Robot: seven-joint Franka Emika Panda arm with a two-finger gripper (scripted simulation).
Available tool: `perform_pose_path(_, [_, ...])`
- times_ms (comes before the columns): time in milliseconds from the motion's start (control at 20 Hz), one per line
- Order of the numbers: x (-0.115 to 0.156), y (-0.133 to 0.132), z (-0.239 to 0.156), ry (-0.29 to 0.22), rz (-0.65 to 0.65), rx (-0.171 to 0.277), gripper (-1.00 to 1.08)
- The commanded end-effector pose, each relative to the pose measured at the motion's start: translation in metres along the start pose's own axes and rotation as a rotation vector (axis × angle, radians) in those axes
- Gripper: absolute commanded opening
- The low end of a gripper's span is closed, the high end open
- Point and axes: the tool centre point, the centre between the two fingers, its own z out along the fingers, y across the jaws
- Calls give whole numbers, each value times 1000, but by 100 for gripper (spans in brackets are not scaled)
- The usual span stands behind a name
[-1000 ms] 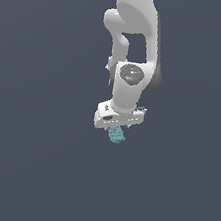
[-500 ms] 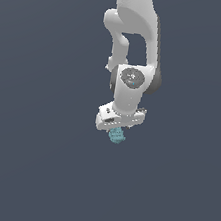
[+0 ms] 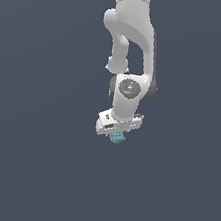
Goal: Pick up the object and move it to a goal position.
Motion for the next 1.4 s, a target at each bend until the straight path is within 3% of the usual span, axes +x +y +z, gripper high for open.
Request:
perform_pose_path(0, [1,0,6,1,-1,0,100])
perform_pose_path(100, [1,0,6,1,-1,0,100])
perform_pose_path(150, [1,0,6,1,-1,0,-100])
perform_pose_path(850, [6,2,2,9,4,-5,-100])
perform_pose_path(1350, [41,-24,1,7,3,-4,-100])
